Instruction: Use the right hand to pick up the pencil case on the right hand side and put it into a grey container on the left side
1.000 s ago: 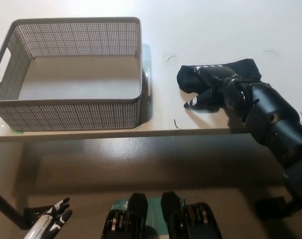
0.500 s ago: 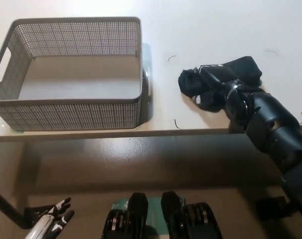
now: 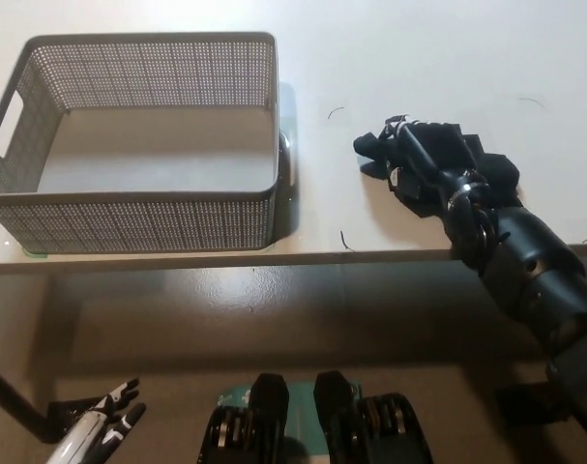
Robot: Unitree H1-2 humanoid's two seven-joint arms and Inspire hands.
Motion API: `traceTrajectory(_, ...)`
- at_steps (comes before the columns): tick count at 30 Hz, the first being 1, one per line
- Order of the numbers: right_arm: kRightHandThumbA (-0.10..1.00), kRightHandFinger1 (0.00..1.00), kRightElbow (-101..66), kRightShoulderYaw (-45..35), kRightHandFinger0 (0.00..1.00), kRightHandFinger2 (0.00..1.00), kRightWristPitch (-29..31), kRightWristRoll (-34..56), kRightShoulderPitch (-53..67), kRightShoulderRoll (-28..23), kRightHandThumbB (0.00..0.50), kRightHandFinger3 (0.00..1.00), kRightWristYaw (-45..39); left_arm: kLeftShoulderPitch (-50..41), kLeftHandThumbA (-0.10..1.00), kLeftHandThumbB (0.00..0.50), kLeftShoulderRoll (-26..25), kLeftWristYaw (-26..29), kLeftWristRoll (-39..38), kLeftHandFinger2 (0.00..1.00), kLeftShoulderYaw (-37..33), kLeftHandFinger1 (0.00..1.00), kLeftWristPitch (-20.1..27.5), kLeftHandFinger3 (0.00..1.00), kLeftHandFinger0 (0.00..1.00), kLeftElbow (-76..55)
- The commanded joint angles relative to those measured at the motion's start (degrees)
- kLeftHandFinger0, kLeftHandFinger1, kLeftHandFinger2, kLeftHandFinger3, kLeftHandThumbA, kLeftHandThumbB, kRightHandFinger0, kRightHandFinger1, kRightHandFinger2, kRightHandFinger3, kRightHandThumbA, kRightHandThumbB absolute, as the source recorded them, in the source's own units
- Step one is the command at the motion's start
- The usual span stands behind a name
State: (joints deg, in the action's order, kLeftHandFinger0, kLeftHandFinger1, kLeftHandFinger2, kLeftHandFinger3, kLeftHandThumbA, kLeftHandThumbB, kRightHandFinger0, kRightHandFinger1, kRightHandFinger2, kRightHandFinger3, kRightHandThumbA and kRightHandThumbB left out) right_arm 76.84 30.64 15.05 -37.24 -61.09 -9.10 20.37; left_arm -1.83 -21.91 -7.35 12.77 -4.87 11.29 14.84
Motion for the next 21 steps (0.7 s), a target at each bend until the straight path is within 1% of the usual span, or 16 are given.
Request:
traceTrajectory(1,-0.10,0.34,0.68,-1.16,0.00,0.78,3.86,1.31,-0.97,-0.84,0.067,0.79,4.68,0.98,1.00,0.272,-0.92,1.02,-0.13,1.00,0.82,1.00,4.15,1.00,1.00,0.05)
traceTrajectory(2,-0.10,0.30,0.58,-1.30,0.00,0.74,4.12,1.32,-1.10,-0.89,0.083,0.77,4.86,1.04,1.00,0.284,-0.88,1.12,0.06,1.00,0.84,1.00,3.88,1.00,1.00,0.10)
traceTrajectory(5,-0.10,0.29,0.29,-1.51,0.00,0.76,3.61,1.26,-1.38,-0.82,0.076,0.77,4.67,1.14,1.00,0.295,-0.84,1.43,0.19,1.00,0.86,1.00,4.88,1.00,1.00,0.86)
traceTrajectory(6,-0.10,0.35,0.08,-1.53,0.00,0.86,3.75,1.20,-1.41,-0.90,0.094,0.87,4.74,1.20,1.00,0.297,-0.78,1.46,0.19,1.00,0.86,1.00,4.90,1.00,1.00,1.04)
traceTrajectory(7,-0.10,0.39,-0.11,-1.56,0.00,0.91,4.00,1.14,-1.44,-0.97,0.099,0.94,4.95,1.30,1.00,0.304,-0.71,1.02,-0.41,1.00,0.92,1.00,4.65,1.00,1.00,1.28)
traceTrajectory(8,-0.10,0.41,-0.31,-1.70,0.00,0.91,4.30,1.22,-1.51,-1.02,0.102,0.96,5.07,1.36,1.00,0.315,-0.78,0.85,-0.36,1.00,0.84,1.00,4.43,1.00,1.00,1.42)
traceTrajectory(9,-0.10,0.41,-0.48,-1.79,0.00,0.91,4.60,1.28,-1.59,-1.06,0.117,0.96,5.06,1.38,1.00,0.311,-0.80,0.89,-0.25,1.00,0.83,1.00,4.41,1.00,1.00,1.47)
traceTrajectory(11,-0.10,0.42,-0.89,-1.90,0.00,0.89,5.27,1.24,-1.90,-1.20,0.125,0.96,5.12,1.38,1.00,0.299,-0.65,0.85,-0.60,1.00,0.96,1.00,4.45,1.00,1.00,1.59)
traceTrajectory(13,-0.10,0.39,-1.62,-1.89,0.00,0.83,5.86,1.01,-2.60,-1.25,0.124,0.88,5.66,1.54,1.00,0.286,-0.66,1.07,-0.43,1.00,0.99,1.00,4.78,1.00,1.00,1.92)
traceTrajectory(14,-0.10,0.35,-2.07,-1.94,0.00,0.79,6.35,1.00,-3.11,-1.35,0.136,0.83,5.50,1.48,1.00,0.292,-0.54,1.22,-0.34,1.00,0.99,1.00,4.86,1.00,1.00,1.88)
traceTrajectory(15,-0.10,0.39,-2.23,-1.98,0.00,0.81,6.55,1.03,-3.25,-1.37,0.076,0.95,5.36,1.40,1.00,0.293,-0.50,1.26,-0.30,1.00,1.01,1.00,4.88,1.00,1.00,1.84)
traceTrajectory(16,-0.10,0.41,-2.87,-2.09,0.00,0.82,6.73,1.07,-3.85,-1.38,0.130,0.95,5.09,1.23,1.00,0.295,-0.56,1.41,0.04,1.00,1.04,1.00,4.43,1.00,1.00,1.52)
traceTrajectory(17,-0.10,0.40,-3.42,-2.11,0.00,0.82,7.18,0.95,-4.23,-1.43,0.141,0.94,5.57,1.19,1.00,0.300,-0.57,1.39,0.23,1.00,0.99,1.00,4.17,1.00,1.00,1.40)
traceTrajectory(19,-0.10,0.39,-4.87,-2.18,0.00,0.82,7.81,0.77,-4.91,-1.64,0.158,0.93,5.59,1.27,1.00,0.286,-0.56,1.33,0.10,1.00,0.97,1.00,4.48,1.00,1.00,1.71)
traceTrajectory(20,-0.10,0.37,-5.68,-1.85,0.00,0.81,8.16,0.13,-5.41,-1.73,0.173,0.87,6.44,1.23,1.00,0.281,-0.58,1.36,0.10,1.00,1.01,1.00,4.62,1.00,1.00,1.69)
traceTrajectory(21,-0.10,0.35,-6.19,-1.71,0.00,0.80,8.29,-0.17,-5.76,-1.77,0.168,0.82,6.67,1.18,1.00,0.284,-0.53,1.38,0.09,1.00,1.03,1.00,4.56,1.00,1.00,1.65)
